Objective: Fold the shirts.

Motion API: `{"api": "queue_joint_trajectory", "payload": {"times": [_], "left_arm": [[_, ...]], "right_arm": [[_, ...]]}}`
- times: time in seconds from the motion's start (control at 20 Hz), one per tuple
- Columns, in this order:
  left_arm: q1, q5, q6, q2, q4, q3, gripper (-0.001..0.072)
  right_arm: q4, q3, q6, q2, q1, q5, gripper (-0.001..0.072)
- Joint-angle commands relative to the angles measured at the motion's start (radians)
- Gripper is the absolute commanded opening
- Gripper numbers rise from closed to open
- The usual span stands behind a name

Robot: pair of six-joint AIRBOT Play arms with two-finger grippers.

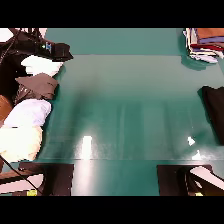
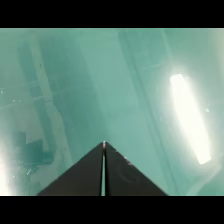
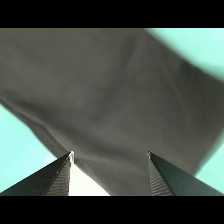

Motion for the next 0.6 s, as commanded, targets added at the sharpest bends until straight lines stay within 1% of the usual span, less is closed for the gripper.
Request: {"api": "queue_joint_trajectory", "payload": {"times": [0.0, 0.05, 0.2, 0.25, 0.35, 0.4, 0.45, 0.55], "left_arm": [[0.0, -0.002, 0.0, 0.0, 0.0, 0.001, 0.0027], [0.0, 0.0, 0.001, 0.0, 0.0, 0.001, 0.0027], [0.0, 0.015, 0.0, 0.0, -0.001, 0.001, 0.0027], [0.0, 0.014, 0.0, 0.0, -0.006, 0.001, 0.0027], [0.0, 0.022, 0.0, 0.0, -0.008, 0.001, 0.0027], [0.0, 0.026, 0.0, 0.0, -0.008, 0.001, 0.0027], [0.0, 0.026, 0.0, 0.0, -0.008, 0.001, 0.0027], [0.0, 0.026, 0.0, 0.0, -0.008, 0.001, 0.0027]], "right_arm": [[-0.028, 0.145, 0.009, 0.005, 0.02, 0.047, 0.0544], [0.002, 0.174, 0.009, 0.01, 0.05, 0.051, 0.0544], [0.153, 0.227, 0.009, 0.015, 0.202, 0.102, 0.0534], [0.203, 0.232, 0.009, 0.014, 0.275, 0.126, 0.0533], [0.252, 0.232, 0.009, 0.014, 0.438, 0.163, 0.0532], [0.252, 0.232, 0.009, 0.014, 0.531, 0.176, 0.0502], [0.251, 0.232, 0.009, 0.014, 0.618, 0.179, 0.0399], [0.245, 0.232, 0.008, 0.014, 0.779, 0.173, 0.0142]]}}
